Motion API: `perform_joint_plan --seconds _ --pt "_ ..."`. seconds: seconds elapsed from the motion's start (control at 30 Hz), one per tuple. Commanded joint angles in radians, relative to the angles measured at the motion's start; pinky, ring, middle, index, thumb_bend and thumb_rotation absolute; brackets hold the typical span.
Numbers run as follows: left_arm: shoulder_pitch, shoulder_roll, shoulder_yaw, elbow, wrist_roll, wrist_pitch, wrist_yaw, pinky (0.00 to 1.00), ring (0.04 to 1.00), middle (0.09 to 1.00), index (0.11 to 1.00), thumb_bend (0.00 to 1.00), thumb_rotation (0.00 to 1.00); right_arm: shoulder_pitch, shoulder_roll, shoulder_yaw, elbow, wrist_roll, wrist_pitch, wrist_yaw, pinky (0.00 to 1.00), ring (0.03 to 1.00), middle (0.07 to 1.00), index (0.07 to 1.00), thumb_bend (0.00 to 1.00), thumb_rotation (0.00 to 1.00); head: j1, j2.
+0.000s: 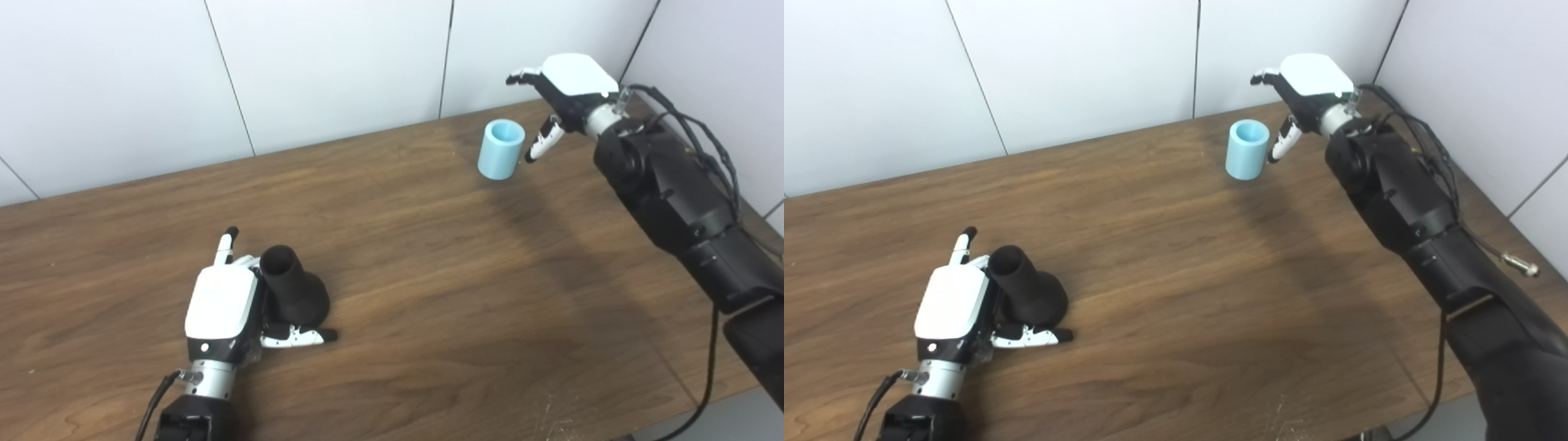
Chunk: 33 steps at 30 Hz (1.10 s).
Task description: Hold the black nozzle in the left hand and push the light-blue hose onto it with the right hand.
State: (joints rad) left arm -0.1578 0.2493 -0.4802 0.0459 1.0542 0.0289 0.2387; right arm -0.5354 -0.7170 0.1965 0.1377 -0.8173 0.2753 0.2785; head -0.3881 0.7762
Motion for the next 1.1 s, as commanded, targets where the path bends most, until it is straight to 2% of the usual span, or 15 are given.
perform_joint_plan --seconds 0.0,0.13,0.27,0.37,0.43,0.57,0.67,0.7,0.73,0.8,0.83,0.87,0.93,1.0,1.07 --pt "0.127 0.038 -0.022 0.119 0.007 0.011 -0.011 1.00 0.573 0.453 0.497 0.53 0.00 -0.055 -0.044 -0.009 -0.030 -0.022 0.010 0.008 0.77 0.887 0.872 0.848 1.00 0.07 -0.001 0.002" --pt "0.127 0.034 -0.022 0.119 0.002 0.011 -0.013 1.00 0.570 0.446 0.499 0.53 0.00 -0.072 -0.052 -0.013 -0.049 -0.029 0.008 0.054 0.79 0.903 0.881 0.861 1.00 0.07 -0.001 0.000" --pt "0.129 0.032 -0.020 0.117 0.000 0.012 -0.011 1.00 0.573 0.449 0.499 0.53 0.00 -0.092 -0.066 -0.019 -0.083 -0.007 0.007 0.140 0.84 0.928 0.898 0.877 1.00 0.06 0.001 0.000" --pt "0.128 0.031 -0.018 0.121 -0.004 0.007 -0.006 1.00 0.570 0.448 0.499 0.53 0.00 -0.108 -0.064 -0.026 -0.107 0.010 0.033 0.202 0.88 0.932 0.895 0.880 1.00 0.04 0.001 0.000" --pt "0.128 0.030 -0.020 0.120 -0.003 0.009 -0.011 1.00 0.574 0.450 0.499 0.53 0.00 -0.119 -0.063 -0.015 -0.105 0.000 0.043 0.228 0.87 0.913 0.882 0.874 1.00 0.06 -0.001 0.000" --pt "0.128 0.028 -0.020 0.116 0.000 0.015 -0.017 1.00 0.579 0.459 0.497 0.53 0.00 -0.138 -0.050 0.003 -0.073 -0.003 0.043 0.249 0.77 0.892 0.876 0.837 1.00 0.09 0.004 0.001" --pt "0.129 0.026 -0.018 0.118 -0.004 0.011 -0.009 0.99 0.575 0.458 0.497 0.53 0.00 -0.139 -0.031 -0.008 -0.027 0.034 0.006 0.213 0.69 0.801 0.804 0.794 1.00 0.04 0.004 0.001" --pt "0.129 0.026 -0.018 0.120 -0.005 0.008 -0.005 0.99 0.572 0.455 0.498 0.53 0.00 -0.139 -0.026 -0.008 -0.012 0.039 -0.004 0.201 0.64 0.759 0.777 0.788 1.00 0.03 0.004 0.001" --pt "0.128 0.026 -0.018 0.123 -0.006 0.007 -0.004 0.99 0.573 0.455 0.498 0.53 0.00 -0.139 -0.021 -0.007 0.002 0.045 -0.014 0.189 0.52 0.660 0.721 0.781 1.00 0.04 0.004 0.001" --pt "0.128 0.027 -0.019 0.123 -0.005 0.007 -0.007 0.99 0.578 0.459 0.498 0.53 0.00 -0.137 -0.009 -0.007 0.024 0.053 -0.027 0.164 0.37 0.515 0.617 0.764 1.00 0.04 0.000 0.003" --pt "0.128 0.027 -0.020 0.123 -0.006 0.006 -0.006 0.99 0.574 0.460 0.497 0.53 0.00 -0.134 -0.004 -0.008 0.025 0.056 -0.018 0.165 0.31 0.456 0.584 0.758 1.00 0.04 0.000 0.003" --pt "0.128 0.026 -0.020 0.123 -0.006 0.005 -0.006 0.99 0.573 0.460 0.498 0.53 0.00 -0.132 0.001 -0.007 0.025 0.057 -0.009 0.167 0.30 0.455 0.589 0.761 0.98 0.04 0.000 0.003" --pt "0.129 0.026 -0.020 0.122 -0.006 0.004 -0.003 0.99 0.570 0.455 0.499 0.53 0.00 -0.131 0.005 -0.001 0.035 0.055 0.002 0.174 0.41 0.561 0.654 0.763 0.97 0.04 0.003 0.004" --pt "0.131 0.026 -0.020 0.116 -0.002 0.006 -0.006 0.98 0.567 0.449 0.500 0.52 0.00 -0.134 0.006 0.009 0.052 0.049 0.005 0.179 0.62 0.725 0.773 0.770 0.96 0.05 0.003 0.004" --pt "0.131 0.027 -0.021 0.114 0.000 0.008 -0.008 0.98 0.569 0.449 0.500 0.52 0.00 -0.137 0.008 0.017 0.068 0.047 0.004 0.176 0.65 0.752 0.796 0.768 0.96 0.05 0.003 0.004"
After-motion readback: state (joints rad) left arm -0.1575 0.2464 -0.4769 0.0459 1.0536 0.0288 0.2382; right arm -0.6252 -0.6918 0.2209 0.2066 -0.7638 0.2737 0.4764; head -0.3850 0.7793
